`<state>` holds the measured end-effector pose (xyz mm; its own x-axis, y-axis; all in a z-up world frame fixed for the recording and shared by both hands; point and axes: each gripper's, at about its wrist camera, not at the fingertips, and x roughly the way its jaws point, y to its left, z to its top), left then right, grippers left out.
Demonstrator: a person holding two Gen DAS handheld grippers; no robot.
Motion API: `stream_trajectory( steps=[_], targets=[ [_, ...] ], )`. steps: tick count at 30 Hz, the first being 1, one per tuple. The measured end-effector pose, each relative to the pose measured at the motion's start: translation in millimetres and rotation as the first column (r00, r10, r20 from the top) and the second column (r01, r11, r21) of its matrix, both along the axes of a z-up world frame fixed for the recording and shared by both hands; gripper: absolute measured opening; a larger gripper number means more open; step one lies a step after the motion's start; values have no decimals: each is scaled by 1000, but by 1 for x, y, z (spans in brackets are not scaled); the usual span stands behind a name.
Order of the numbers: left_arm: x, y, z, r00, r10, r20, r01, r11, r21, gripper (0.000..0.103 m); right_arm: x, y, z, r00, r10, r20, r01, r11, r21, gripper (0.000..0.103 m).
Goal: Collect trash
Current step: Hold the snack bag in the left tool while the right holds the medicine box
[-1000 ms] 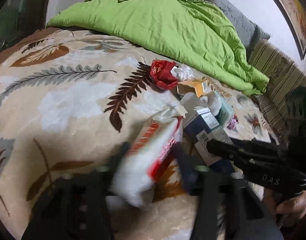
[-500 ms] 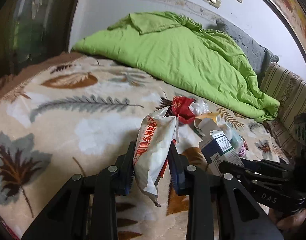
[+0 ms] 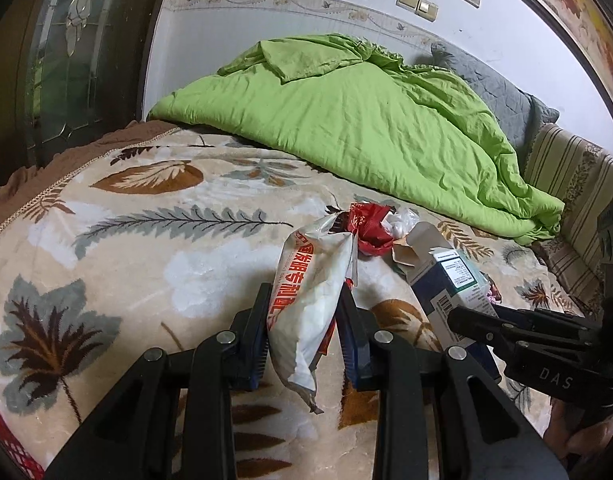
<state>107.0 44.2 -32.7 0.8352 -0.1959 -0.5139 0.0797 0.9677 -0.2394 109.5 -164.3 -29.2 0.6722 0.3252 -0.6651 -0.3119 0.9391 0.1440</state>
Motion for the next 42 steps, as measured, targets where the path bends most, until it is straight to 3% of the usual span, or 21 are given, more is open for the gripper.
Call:
stream_trajectory(
  steps=[42],
  targets=[
    [0, -2, 0, 1000, 0, -18, 0, 1000, -11, 29, 4, 10, -6, 1000, 13, -7, -13, 1000, 11, 36]
  ],
)
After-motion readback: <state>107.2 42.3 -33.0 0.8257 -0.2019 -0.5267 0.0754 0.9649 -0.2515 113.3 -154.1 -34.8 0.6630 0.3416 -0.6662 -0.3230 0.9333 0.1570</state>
